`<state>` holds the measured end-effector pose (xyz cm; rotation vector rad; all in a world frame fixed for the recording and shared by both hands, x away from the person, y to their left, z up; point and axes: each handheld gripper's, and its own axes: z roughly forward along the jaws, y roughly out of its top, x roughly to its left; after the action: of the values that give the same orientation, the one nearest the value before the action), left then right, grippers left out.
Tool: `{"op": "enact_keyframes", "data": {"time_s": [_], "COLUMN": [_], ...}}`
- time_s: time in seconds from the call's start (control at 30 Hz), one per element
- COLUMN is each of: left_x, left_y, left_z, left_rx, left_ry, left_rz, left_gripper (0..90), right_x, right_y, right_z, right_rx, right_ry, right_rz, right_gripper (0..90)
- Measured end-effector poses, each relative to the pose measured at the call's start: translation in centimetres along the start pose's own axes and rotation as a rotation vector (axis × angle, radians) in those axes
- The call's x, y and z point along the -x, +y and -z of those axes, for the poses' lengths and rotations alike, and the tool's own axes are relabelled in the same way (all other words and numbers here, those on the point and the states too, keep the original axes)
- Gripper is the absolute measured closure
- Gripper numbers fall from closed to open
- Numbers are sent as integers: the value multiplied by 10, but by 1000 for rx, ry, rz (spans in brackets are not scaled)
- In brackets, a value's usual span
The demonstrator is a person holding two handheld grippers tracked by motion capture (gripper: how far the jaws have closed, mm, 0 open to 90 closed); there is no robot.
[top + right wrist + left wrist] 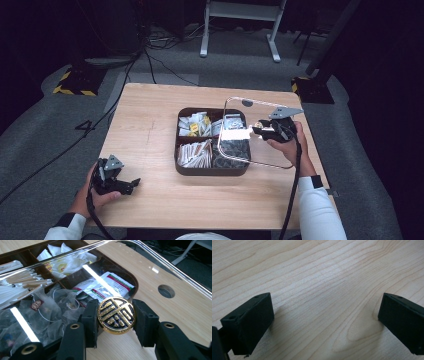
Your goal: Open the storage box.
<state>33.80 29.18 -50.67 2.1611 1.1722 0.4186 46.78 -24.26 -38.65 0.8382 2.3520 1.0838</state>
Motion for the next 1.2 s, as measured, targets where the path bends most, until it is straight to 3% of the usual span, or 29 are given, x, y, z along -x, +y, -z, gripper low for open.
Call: {"op": "enact_keyframes", "data": {"time_s": [0.47,1.2], "left_x": [0,0], "left_y": [0,0], "left_z": [0,0], "left_rx": [0,0], "left_ry": [1,0], "left_rz": [0,0], "left_gripper": [5,5], "right_x": [24,45], "right_y": [-23,-56], "right_z": [21,40], "right_rx": [-5,-42], "right_ry": [-28,-62], "right_rz": [-52,-92], "right_gripper": [589,589]}}
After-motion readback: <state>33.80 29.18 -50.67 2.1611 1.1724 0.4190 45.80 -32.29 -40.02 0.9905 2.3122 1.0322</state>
